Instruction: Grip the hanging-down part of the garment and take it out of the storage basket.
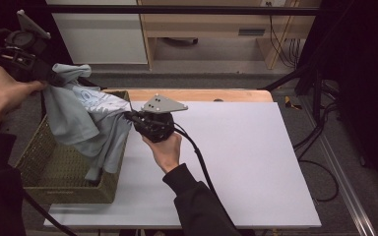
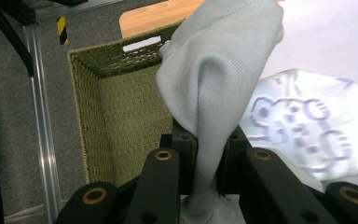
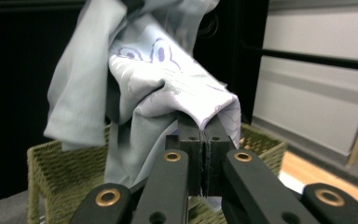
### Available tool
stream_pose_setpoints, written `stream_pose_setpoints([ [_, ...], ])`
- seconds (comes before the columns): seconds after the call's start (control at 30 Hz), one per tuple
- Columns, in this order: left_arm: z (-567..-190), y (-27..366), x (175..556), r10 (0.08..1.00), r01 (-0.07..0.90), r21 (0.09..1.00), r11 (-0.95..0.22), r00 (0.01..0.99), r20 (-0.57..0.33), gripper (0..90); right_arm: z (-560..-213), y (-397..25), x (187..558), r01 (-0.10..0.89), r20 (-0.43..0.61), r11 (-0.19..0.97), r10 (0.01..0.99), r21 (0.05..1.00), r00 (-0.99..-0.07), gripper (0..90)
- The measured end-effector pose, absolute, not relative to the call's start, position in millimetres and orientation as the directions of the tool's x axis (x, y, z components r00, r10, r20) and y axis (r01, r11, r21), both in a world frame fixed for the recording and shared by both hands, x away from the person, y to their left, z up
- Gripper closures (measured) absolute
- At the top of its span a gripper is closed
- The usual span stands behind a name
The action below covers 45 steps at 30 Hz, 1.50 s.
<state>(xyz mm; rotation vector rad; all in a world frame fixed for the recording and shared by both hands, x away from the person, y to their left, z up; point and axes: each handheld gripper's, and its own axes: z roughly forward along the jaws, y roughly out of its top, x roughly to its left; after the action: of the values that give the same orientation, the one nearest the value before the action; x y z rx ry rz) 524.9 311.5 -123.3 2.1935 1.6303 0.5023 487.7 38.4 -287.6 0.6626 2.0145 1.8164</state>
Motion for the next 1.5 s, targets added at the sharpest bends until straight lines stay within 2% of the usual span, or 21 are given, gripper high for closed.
stream_pose_setpoints([
  [0.4, -120.1, 302.3, 523.0, 0.952, 0.821, 0.496, -0.284, 0.302, 0.046, 79.6, -247.9, 7.0, 482.0, 0.030, 0.016, 0.013, 0.609, 0.999, -0.793, 89.7],
  [0.8, -120.2, 286.9, 526.1, 0.941, 0.809, 0.500, -0.310, 0.338, 0.037, 79.6, -221.3, -2.5, 473.6, -0.046, -0.014, -0.034, 0.639, 0.998, -0.769, 89.7],
  [1.5, -118.0, 273.7, 525.8, 0.929, 0.795, 0.507, -0.333, 0.368, 0.034, 79.5, -206.1, -9.8, 468.7, -0.114, -0.042, -0.063, 0.673, 0.991, -0.738, 89.5],
])
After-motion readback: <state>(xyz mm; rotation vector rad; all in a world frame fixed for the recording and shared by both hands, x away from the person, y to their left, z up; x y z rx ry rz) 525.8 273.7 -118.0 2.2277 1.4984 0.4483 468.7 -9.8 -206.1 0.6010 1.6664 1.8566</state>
